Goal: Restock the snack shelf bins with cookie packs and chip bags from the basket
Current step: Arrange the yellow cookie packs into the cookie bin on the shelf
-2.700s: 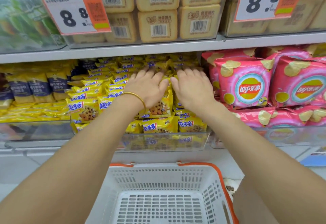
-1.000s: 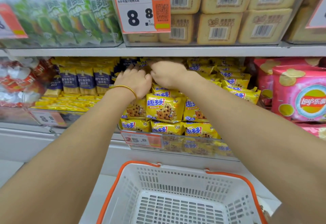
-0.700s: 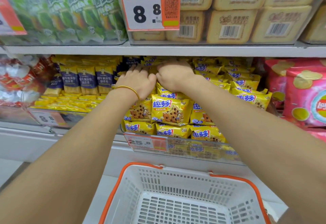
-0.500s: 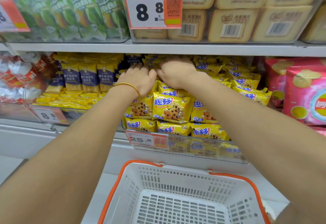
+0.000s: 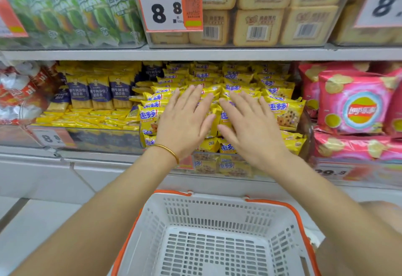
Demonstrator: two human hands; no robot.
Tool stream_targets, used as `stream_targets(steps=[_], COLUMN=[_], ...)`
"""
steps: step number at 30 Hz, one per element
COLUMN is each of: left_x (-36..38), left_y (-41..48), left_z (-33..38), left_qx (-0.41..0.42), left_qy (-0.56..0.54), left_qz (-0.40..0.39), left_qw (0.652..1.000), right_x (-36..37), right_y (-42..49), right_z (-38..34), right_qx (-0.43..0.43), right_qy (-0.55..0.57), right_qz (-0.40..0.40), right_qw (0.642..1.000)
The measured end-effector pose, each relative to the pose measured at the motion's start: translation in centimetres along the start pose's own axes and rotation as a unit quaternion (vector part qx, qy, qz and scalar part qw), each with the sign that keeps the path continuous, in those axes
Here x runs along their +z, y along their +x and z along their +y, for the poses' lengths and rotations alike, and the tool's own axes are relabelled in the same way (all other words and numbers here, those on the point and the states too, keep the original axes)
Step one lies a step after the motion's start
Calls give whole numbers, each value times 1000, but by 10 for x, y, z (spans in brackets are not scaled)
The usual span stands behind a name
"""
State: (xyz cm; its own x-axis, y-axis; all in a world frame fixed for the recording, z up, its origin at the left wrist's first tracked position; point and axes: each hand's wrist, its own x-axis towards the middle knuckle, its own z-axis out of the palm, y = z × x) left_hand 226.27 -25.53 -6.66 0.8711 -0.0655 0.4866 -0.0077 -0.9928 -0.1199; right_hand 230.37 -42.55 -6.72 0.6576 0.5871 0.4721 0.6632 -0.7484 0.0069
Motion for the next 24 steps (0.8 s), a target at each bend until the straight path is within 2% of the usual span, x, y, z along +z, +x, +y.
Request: stream_targets(steps=[6, 14, 20, 22, 24], left_x=[6, 5, -6, -4, 4], left_y=[5, 0, -25, -40, -51], left_z=[12, 15, 24, 31, 36], left_qx=[-31, -28, 53, 104, 143], left_qy=[40, 26, 2, 12, 27], left_qz=[28, 64, 220, 251, 241], left_qw=[998, 997, 974, 962, 959], right_x=[16, 13, -8, -7, -2], right_y=[-2, -7, -43, -60, -72], right_z=[11, 8, 14, 19, 23], right_qx=[2, 10, 25, 27, 18], right_qy=[-53, -28, 41, 19, -7], right_qz=[34, 54, 216, 214, 173], right_qw=[998, 998, 975, 976, 985])
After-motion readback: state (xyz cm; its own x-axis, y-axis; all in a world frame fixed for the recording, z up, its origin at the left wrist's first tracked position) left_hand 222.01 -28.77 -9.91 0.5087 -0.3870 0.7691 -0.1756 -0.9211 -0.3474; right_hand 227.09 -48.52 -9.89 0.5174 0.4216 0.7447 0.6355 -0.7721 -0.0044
